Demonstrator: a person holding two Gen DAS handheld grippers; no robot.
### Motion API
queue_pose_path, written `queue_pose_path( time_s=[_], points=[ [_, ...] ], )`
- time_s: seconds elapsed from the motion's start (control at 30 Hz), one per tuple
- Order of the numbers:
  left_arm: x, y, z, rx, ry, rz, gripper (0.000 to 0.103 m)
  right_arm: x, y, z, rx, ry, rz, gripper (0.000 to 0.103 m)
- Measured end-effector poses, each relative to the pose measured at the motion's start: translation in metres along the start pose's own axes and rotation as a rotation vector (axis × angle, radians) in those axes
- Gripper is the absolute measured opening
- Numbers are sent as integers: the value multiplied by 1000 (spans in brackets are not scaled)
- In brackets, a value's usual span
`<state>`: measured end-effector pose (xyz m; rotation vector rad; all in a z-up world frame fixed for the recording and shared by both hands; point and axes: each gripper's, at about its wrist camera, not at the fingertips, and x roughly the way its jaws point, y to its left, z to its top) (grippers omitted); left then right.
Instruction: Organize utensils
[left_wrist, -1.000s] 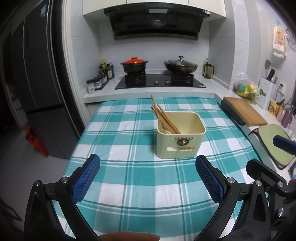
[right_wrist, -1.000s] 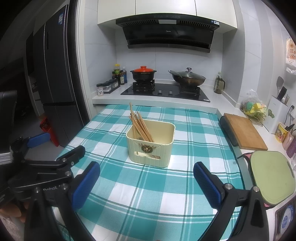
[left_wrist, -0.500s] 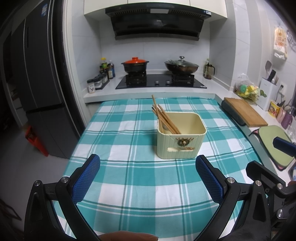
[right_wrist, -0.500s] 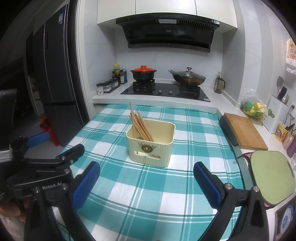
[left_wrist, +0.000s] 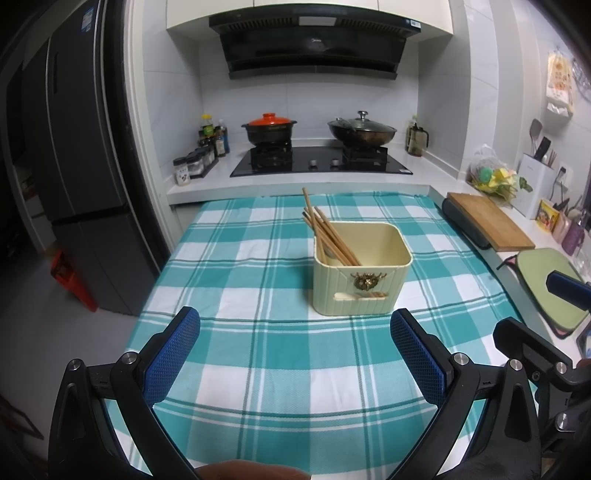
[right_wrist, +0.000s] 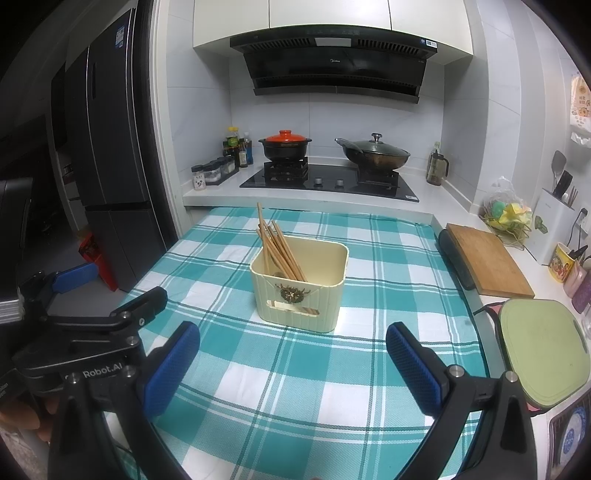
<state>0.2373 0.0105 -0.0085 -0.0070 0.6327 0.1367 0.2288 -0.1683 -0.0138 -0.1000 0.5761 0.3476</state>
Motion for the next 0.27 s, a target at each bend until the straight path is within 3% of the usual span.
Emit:
queue_pose_path(
  time_s=[0.27],
  points=[
    [-3,0,-1,-6,-33,28,103,0,-3,-1,1,1,-2,103]
  ],
)
